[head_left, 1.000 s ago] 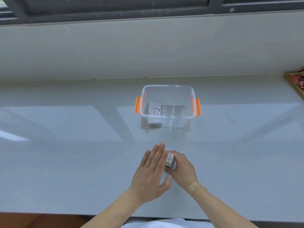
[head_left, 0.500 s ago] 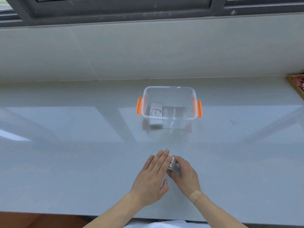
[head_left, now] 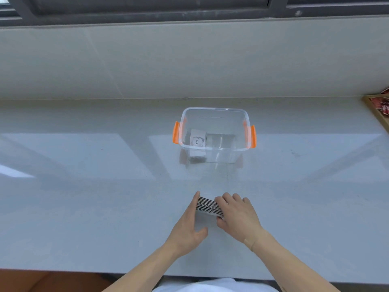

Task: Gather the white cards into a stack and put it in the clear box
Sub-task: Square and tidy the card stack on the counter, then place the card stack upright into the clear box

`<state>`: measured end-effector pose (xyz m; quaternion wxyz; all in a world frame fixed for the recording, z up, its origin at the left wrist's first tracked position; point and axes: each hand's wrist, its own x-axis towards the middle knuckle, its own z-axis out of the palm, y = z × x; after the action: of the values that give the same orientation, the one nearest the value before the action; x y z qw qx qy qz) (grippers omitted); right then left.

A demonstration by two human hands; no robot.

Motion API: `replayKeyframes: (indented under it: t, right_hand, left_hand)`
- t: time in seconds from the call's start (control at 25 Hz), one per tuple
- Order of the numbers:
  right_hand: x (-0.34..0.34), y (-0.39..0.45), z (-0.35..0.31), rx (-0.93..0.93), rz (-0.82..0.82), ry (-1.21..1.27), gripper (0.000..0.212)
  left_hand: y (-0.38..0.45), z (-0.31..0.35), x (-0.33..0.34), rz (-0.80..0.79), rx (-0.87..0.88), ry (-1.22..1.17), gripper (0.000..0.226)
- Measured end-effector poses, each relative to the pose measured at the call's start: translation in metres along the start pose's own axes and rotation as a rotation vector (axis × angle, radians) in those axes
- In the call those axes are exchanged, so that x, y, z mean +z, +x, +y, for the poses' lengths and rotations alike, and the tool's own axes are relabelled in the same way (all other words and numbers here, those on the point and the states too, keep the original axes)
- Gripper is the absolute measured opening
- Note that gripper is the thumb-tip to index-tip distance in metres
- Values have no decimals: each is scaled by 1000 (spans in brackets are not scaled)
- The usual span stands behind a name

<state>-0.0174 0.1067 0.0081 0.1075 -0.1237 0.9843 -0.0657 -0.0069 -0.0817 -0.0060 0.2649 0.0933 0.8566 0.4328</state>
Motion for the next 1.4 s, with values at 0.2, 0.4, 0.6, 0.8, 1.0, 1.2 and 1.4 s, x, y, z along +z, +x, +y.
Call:
replayKeyframes:
  t: [0.2,0.4,0.6,0.8,1.0,1.2,1.4]
  right_hand:
    - [7,0,-4,-25,50,-94,26]
    - [11,0,-2,-34,-3,-49,29]
    - [-4,6,8,165,-145,430,30]
    - [-31,0,2,434,-198,1292,26]
    - [-54,3,-3,461,-97,1416,26]
    - [-82,13,4,467,-90,1482,34]
    - [-111,36,25,416,142,1447,26]
  left_hand:
    - [1,-4,4,49,97,243,97]
    - [3,-10,8,-5,82,376,103]
    - [12,3,0,58,-71,-128,103]
    - [20,37,-16,105,-258,-657,44]
    - [32,63,-28,41,-263,-772,38]
    - [51,89,-46,78,-212,-792,35]
    - [79,117,-72,55,-148,-801,38]
